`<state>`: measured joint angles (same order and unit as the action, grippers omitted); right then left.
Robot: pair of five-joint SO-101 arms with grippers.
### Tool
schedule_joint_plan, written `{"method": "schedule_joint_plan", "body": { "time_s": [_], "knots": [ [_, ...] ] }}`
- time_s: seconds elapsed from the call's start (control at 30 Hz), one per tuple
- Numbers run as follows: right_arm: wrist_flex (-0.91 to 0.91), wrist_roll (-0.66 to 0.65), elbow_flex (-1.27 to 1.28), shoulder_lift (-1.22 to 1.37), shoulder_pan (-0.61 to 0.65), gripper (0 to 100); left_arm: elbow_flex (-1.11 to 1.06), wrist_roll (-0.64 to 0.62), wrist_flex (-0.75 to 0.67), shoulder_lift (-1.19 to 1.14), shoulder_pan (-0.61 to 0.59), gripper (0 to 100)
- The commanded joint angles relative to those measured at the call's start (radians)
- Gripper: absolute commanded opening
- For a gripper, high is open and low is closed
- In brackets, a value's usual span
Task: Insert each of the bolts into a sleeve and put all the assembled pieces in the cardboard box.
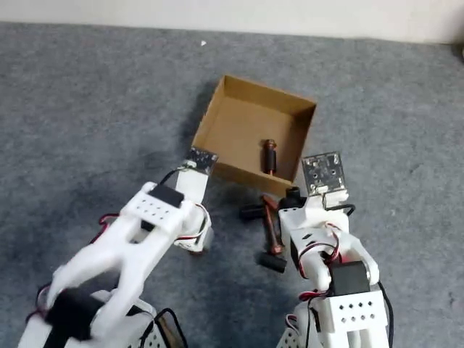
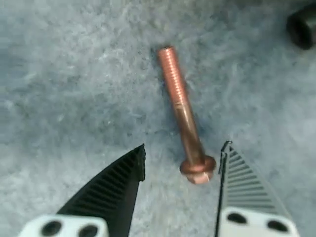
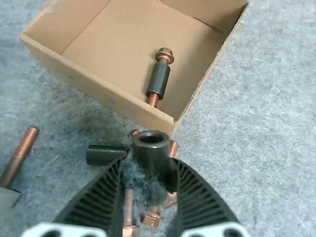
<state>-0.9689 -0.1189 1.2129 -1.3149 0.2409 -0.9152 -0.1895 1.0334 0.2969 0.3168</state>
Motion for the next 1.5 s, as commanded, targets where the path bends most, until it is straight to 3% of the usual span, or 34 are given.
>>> {"method": "schedule_joint_plan", "body": {
  "time_s": [0.0, 0.27, 0.5, 0.7, 0.87, 1.1, 1.2, 1.37, 1.47],
  "knots": [
    [0.031, 0.008, -0.005, -0.022, -0.01, 0.5, 0.05, -0.026, -0.064, -0.114, -0.004, 26],
    [0.031, 0.008, -0.005, -0.024, -0.01, 0.5, 0.085, -0.114, -0.058, -0.196, 0.001, 25],
    [0.03, 0.006, -0.005, -0.024, -0.01, 0.5, 0.081, -0.115, -0.146, -0.197, -0.007, 1],
    [0.03, 0.006, -0.005, -0.024, -0.01, 0.5, 0.105, -0.117, -0.133, -0.194, -0.008, 0],
    [0.03, 0.006, -0.005, -0.024, -0.01, 0.5, 0.211, -0.117, 0.037, -0.194, -0.015, 1],
    [0.03, 0.006, -0.005, -0.024, -0.01, 0.5, 0.283, -0.213, 0.094, -0.194, -0.153, 1],
    [0.03, 0.006, -0.005, -0.024, -0.01, 0.5, 0.295, -0.425, 0.094, -0.194, -0.186, 1],
    [0.03, 0.006, -0.005, -0.024, -0.01, 0.5, 0.335, -0.996, 0.087, -0.194, -0.202, 1],
    [0.03, 0.006, -0.005, -0.024, -0.01, 0.5, 0.371, -1.255, 0.087, -0.194, -0.228, 1]
  ]
}}
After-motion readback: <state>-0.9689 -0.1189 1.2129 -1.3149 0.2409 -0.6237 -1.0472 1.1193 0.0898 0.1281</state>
